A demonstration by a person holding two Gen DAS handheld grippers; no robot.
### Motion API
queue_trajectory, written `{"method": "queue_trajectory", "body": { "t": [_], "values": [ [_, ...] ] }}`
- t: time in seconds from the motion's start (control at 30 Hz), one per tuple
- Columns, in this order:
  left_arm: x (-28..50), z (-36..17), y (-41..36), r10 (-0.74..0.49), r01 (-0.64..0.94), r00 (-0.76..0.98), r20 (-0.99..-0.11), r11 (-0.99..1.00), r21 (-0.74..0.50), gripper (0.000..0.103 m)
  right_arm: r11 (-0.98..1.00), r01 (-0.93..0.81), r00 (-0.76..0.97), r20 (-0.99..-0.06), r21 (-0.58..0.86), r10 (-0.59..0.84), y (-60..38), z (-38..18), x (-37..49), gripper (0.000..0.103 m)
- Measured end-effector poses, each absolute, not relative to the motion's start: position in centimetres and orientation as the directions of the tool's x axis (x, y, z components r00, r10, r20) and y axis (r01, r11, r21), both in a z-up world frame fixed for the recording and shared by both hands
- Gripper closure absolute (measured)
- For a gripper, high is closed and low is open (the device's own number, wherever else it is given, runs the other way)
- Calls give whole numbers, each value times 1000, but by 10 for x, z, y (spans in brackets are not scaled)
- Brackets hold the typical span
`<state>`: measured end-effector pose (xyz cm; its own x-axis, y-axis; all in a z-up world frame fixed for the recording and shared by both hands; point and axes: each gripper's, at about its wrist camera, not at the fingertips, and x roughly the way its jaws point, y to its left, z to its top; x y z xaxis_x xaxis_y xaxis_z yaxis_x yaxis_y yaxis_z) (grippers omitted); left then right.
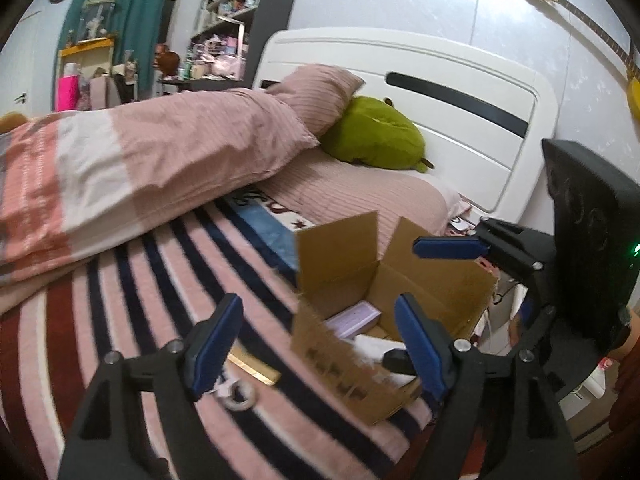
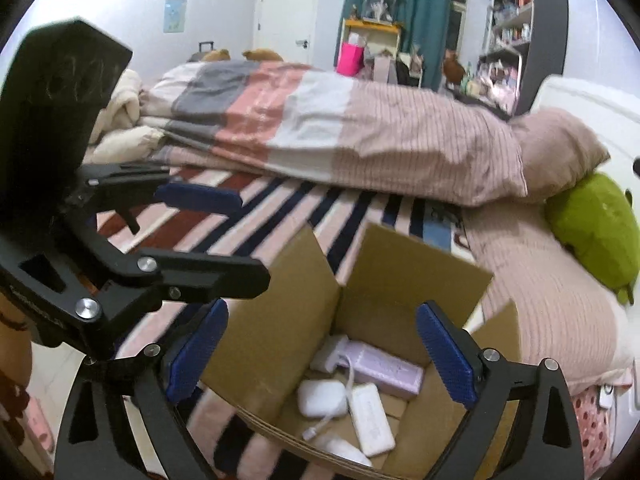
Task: Organize rigid objects
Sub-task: 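Lower the right gripper onto the blue-capped contact lens case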
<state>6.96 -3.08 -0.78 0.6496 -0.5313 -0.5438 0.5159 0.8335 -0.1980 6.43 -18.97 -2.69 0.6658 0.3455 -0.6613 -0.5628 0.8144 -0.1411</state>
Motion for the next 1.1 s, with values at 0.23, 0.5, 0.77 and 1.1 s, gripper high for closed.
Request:
{"method": "queue_trajectory", "body": {
  "t": [0.23, 0.5, 0.77, 1.1],
  "values": [
    [53, -18, 37, -433, 393, 728, -532, 899, -194, 21, 728, -672, 605, -669, -137, 432, -122, -25, 51, 8],
    [40, -65, 89, -330, 269, 746, -579, 944, -193, 20, 619, -785, 444, -718, -24, 536, -50, -77, 47, 8],
    [40, -106, 108, -334, 222, 722, -606, 941, -254, 20, 749, -663, 451, -793, 10, 410, -42, -148, 101, 22],
    [42, -119, 115, -327, 200, 708, -626, 943, -266, 20, 802, -595, 488, -815, -50, 311, -57, -186, 149, 42]
  ]
}}
